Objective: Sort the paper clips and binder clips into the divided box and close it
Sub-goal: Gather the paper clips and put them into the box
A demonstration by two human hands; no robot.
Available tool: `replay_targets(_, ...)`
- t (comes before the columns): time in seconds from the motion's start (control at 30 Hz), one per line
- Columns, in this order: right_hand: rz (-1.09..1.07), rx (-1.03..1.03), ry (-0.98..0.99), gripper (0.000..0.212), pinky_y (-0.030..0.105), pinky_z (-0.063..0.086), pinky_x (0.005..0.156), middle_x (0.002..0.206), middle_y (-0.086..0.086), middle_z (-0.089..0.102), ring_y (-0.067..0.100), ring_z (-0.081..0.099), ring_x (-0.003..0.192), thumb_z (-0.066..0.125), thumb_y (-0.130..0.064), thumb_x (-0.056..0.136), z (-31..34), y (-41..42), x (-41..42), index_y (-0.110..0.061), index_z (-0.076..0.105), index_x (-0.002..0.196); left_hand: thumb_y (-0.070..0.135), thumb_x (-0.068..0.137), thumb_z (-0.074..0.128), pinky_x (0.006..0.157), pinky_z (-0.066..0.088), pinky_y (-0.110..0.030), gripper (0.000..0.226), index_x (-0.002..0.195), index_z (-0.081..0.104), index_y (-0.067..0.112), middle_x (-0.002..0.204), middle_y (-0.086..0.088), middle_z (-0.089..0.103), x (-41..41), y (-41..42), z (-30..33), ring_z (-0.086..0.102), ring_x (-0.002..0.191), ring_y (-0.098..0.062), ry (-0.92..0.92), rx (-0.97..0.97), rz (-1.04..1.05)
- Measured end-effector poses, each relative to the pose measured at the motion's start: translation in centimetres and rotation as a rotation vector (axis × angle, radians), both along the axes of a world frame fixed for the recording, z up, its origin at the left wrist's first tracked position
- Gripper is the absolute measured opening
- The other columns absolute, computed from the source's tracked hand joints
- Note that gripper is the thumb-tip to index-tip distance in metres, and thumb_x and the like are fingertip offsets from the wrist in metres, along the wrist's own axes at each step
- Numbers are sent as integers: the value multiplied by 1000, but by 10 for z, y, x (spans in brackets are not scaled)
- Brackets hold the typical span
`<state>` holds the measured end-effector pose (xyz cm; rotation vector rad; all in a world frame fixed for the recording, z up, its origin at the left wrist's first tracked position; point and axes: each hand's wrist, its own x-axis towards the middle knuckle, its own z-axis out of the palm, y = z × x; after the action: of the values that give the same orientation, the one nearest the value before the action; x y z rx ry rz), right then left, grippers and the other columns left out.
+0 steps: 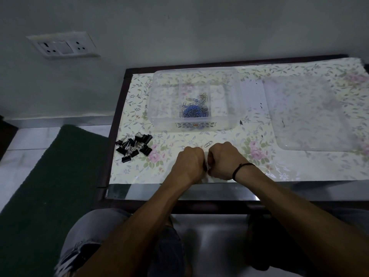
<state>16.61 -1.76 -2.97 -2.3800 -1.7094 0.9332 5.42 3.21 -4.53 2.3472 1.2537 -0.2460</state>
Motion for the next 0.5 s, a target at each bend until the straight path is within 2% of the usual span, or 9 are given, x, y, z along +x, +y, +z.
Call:
replay_targets(0.1, -60, -3, 47, 11, 27, 52, 67, 92, 9, 71, 24, 66, 86, 73, -17, 71, -2, 1, 1, -11, 70, 80, 20, 89, 67, 65, 47, -33, 16, 83, 69, 5, 93, -14, 74, -1, 6, 5, 68, 89, -29, -20, -85, 18)
replay_targets(0.2, -84, -16, 64, 23, 30, 57, 69, 87, 9, 72, 24, 67, 81, 72, -25, 71, 0, 2, 0, -8, 72, 85, 16, 88, 67, 77, 57, -37, 17, 87, 76, 2, 91, -14, 76, -4, 11, 12, 70, 87, -27, -69, -172, 50)
replay_targets(0.27, -88, -19, 54, 24, 28, 53, 59, 77, 8, 69, 23, 64, 72, 72, -28, 72, 0, 3, -1, -6, 70, 81, 12, 88, 65, 72, 57, -34, 15, 78, 72, 3, 88, -12, 76, -5, 13, 19, 69, 77, -22, -129, -205, 101)
replay_targets(0.33, -102, -22, 50, 22, 25, 47, 54, 74, 5, 63, 21, 60, 66, 75, -26, 68, 0, 2, -3, -8, 68, 80, 13, 89, 68, 67, 57, -30, 20, 69, 69, 14, 79, -6, 76, -7, 17, 28, 64, 62, -14, -224, -239, 159)
replay_targets(0.37, -115, -19, 58, 26, 26, 50, 55, 79, 4, 64, 20, 61, 68, 78, -23, 63, 0, 2, -3, -9, 69, 83, 15, 89, 70, 66, 57, -31, 23, 67, 69, 17, 74, -2, 74, -8, 21, 33, 64, 60, -13, -287, -266, 200)
replay_targets(0.43, -124, -30, 72, 34, 30, 59, 62, 89, 4, 69, 19, 66, 72, 82, -19, 57, 1, 1, -3, -9, 72, 88, 17, 88, 74, 66, 59, -33, 22, 67, 69, 19, 73, -1, 73, -9, 32, 45, 67, 63, -16, -444, -350, 327)
replay_targets(0.5, -115, -43, 73, 36, 32, 61, 68, 95, 6, 69, 20, 68, 79, 83, -18, 59, 1, 2, -3, -8, 71, 92, 15, 87, 76, 66, 59, -33, 14, 74, 71, 16, 73, -3, 71, -4, 48, 58, 65, 65, -18, -629, -404, 472)
